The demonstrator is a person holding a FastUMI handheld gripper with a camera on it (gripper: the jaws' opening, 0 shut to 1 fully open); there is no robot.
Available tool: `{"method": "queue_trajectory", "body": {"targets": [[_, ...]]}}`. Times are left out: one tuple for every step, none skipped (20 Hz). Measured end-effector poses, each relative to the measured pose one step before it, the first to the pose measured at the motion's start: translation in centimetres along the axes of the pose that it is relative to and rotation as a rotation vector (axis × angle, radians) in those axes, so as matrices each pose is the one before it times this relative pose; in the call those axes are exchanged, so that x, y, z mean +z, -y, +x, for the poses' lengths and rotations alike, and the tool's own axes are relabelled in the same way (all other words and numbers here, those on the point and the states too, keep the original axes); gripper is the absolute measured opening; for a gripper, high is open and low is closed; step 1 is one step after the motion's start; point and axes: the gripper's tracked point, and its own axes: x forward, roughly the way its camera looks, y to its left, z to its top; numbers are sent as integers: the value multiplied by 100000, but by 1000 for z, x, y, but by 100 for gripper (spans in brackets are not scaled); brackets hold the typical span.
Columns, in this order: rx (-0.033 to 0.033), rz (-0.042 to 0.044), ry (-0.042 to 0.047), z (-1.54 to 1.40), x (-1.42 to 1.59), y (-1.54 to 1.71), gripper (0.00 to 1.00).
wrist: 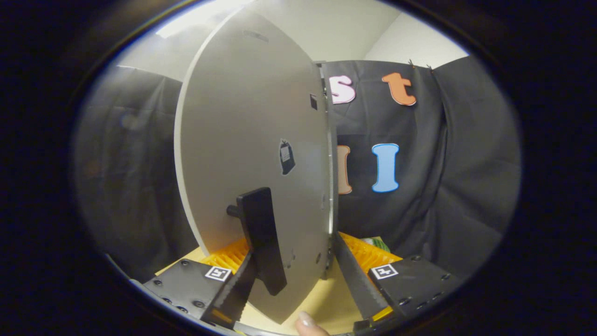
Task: Open the shoe cabinet door, grab the shoes and put them into the shoe cabinet, then close the shoe cabinet door.
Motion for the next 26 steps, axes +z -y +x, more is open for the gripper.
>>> {"method": "queue_trajectory", "body": {"targets": [[-533,-515,463,462,130,-1058,94],[-1011,-1279,718,414,186,-1078,94],[-1217,-1076,827,374,29,-1062,95],[-1344,-296,35,461,-2,-938,95],[-1074,847,0,510,-296,-864,95],[-661,1383,-197,537,-195,-925,95],[-459,1694,-29,621,-53,-881,96],[-325,1340,-383,602,-73,-964,96],[-475,680,-11,603,-65,-873,96],[-364,-25,31,838,25,-917,97],[-978,316,372,946,-127,-806,97],[308,327,610,1017,-178,-1028,97],[42,169,928,779,46,-864,97],[-212,-85,291,1006,-50,-864,97],[-369,-403,708,825,-33,-706,98],[-478,-427,598,853,59,-678,98],[-264,-18,408,398,-214,-550,98],[226,329,186,591,-85,-531,98],[413,747,-64,649,-90,-732,98],[513,653,270,641,0,-536,98],[448,-53,412,568,-176,-516,98],[24,-148,409,664,89,-355,98],[-453,-336,549,595,159,-111,98],[-414,-790,928,480,160,-327,98],[-98,-757,605,283,-101,-339,98],[64,-311,53,471,-75,-336,99]]}}
